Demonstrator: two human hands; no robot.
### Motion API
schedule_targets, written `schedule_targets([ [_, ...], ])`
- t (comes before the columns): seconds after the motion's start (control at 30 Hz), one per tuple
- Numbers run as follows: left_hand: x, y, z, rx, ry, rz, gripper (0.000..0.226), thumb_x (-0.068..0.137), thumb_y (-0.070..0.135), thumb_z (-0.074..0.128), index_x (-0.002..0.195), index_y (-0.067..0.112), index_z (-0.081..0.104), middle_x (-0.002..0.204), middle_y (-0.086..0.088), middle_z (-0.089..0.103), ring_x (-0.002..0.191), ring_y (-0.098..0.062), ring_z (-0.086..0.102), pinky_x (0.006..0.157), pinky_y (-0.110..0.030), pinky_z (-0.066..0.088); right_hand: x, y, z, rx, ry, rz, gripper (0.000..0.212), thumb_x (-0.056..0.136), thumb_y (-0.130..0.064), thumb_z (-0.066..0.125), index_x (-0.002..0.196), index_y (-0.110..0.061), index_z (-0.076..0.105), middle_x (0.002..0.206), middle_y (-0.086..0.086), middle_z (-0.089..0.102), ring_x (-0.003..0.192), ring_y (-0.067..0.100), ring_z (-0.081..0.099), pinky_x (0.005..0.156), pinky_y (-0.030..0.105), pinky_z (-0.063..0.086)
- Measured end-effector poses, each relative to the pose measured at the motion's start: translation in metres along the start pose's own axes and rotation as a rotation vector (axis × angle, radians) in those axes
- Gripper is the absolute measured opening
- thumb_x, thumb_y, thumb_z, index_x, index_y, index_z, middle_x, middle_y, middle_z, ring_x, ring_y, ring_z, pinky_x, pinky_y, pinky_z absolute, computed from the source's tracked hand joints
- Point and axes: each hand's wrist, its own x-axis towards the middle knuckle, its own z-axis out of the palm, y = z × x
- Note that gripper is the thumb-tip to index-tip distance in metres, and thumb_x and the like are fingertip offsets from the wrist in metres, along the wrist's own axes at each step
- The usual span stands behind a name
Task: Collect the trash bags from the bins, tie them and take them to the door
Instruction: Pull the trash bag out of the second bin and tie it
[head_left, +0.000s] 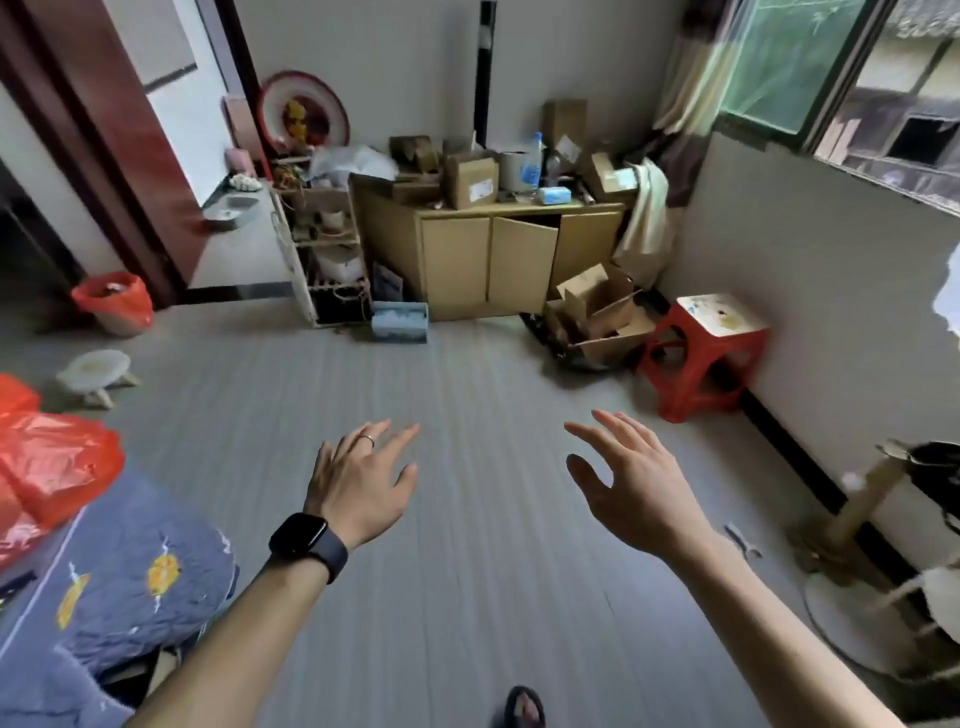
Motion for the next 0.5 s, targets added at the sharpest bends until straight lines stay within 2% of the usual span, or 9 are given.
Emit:
schedule_targets([
  [0.13,0.077,-0.067,-0.007,0.025,0.058,-0.116,0.06,0.085,0.053,0.034,0.144,0.041,0.042,0.15,-0.004,0.044,0.139,-0.025,0.037,0.109,-0.047,0.032,0.128,-0.034,0.029,0.017,-0.036,-0.127,0.049,0.098,-0.054,0.041,0.147,-0.044,0.037,0.162,-0.004,0.028,0.152,0.02,0.017,0.121,0.044,0.025],
  [0.3,0.162,-0.151,-0.018,0.025,0.107,-0.315,0.052,0.091,0.044,0.053,0.143,0.04,0.045,0.15,-0.005,0.043,0.135,-0.029,0.043,0.108,-0.051,0.034,0.283,-0.081,0.058,0.049,-0.085,-0.251,0.048,0.099,-0.053,0.041,0.146,-0.042,0.039,0.16,-0.003,0.032,0.15,0.021,0.021,0.12,0.046,0.027],
  [0.5,0.23,-0.243,-0.033,0.034,0.111,-0.519,0.058,0.082,0.046,0.048,0.139,0.036,0.05,0.146,-0.007,0.048,0.13,-0.031,0.048,0.105,-0.056,0.037,0.434,-0.161,0.099,0.076,-0.176,-0.423,0.047,0.099,-0.052,0.041,0.145,-0.041,0.043,0.157,-0.004,0.037,0.148,0.021,0.026,0.119,0.044,0.029],
])
